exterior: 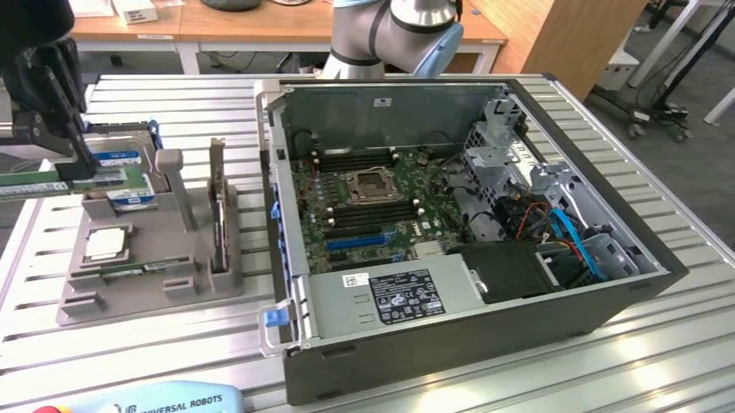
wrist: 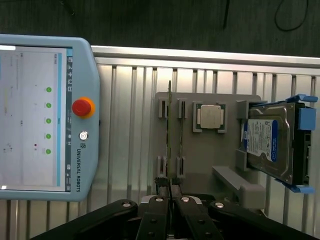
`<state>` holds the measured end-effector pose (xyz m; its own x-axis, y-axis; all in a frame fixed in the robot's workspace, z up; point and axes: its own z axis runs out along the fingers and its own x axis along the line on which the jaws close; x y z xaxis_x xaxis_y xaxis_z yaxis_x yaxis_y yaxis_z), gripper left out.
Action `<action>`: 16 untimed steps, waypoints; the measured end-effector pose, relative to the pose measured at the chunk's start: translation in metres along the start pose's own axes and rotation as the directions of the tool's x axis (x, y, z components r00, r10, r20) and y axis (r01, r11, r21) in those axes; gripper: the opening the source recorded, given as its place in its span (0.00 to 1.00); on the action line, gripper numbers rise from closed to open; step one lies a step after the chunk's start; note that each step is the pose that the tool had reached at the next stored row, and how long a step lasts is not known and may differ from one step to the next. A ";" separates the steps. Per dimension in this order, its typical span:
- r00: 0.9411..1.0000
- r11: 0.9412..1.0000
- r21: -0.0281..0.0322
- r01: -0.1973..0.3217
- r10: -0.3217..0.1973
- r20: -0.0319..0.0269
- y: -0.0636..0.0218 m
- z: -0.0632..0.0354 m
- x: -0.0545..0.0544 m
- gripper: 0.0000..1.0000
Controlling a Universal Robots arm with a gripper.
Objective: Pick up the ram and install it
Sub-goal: 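Pick up the ram and move it above insertion slot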
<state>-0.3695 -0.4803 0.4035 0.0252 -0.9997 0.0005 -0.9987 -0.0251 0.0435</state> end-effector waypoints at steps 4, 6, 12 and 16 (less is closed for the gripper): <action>1.000 1.000 0.000 0.000 0.000 0.000 0.0002 -0.0044 0.000 0.12; 1.000 1.000 0.000 0.000 0.000 0.000 0.0002 -0.0063 0.000 0.12; 1.000 1.000 0.000 0.000 0.000 0.000 0.0003 -0.0066 0.000 0.12; 1.000 1.000 0.000 0.000 0.000 0.000 0.0003 -0.0067 0.000 0.12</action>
<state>-0.3694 -0.4803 0.4101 0.0252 -0.9997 0.0004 -0.9987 -0.0251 0.0435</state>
